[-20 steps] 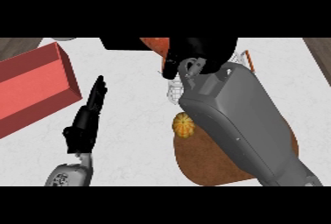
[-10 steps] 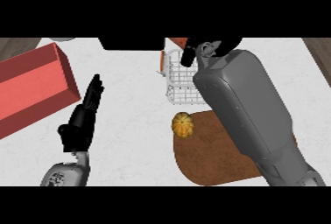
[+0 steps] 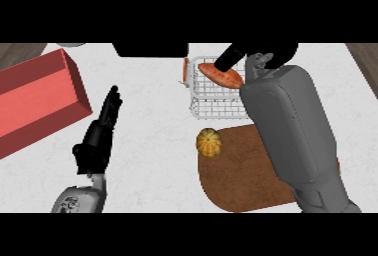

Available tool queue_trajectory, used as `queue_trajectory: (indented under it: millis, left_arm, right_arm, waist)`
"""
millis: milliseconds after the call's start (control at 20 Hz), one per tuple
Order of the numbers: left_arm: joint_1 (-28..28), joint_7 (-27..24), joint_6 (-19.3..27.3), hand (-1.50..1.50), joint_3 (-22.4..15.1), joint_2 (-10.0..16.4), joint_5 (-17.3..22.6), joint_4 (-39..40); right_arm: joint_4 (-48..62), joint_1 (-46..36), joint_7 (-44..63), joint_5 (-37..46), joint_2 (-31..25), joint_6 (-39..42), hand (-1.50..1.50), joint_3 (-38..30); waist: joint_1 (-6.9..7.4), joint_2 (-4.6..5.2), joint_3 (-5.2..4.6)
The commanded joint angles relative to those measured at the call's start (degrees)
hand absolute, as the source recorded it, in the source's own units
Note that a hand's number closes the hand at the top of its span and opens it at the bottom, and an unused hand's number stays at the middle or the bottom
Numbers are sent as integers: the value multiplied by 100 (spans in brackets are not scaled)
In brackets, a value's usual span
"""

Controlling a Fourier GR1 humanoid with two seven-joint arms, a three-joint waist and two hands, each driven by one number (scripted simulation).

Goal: Pick the sweet potato from the cutting board and place it in the tiered basket

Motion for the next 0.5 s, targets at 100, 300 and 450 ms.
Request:
queue_trajectory:
  millis: [100,300,450]
  left_arm:
    - [135,14,28,0,72,41,18,-99]
    - [91,180,50,0,44,54,-40,-219]
    - [230,47,-12,0,159,96,88,-132]
  right_arm:
    - [-749,126,557,127,40,-1094,-150,-302]
    - [-1526,381,734,192,-356,-804,-150,-928]
    - [-2581,1105,915,158,-196,-769,-150,-1108]
  waist:
    - [-40,-41,0]
    - [-139,-62,3]
    - [-220,-83,3]
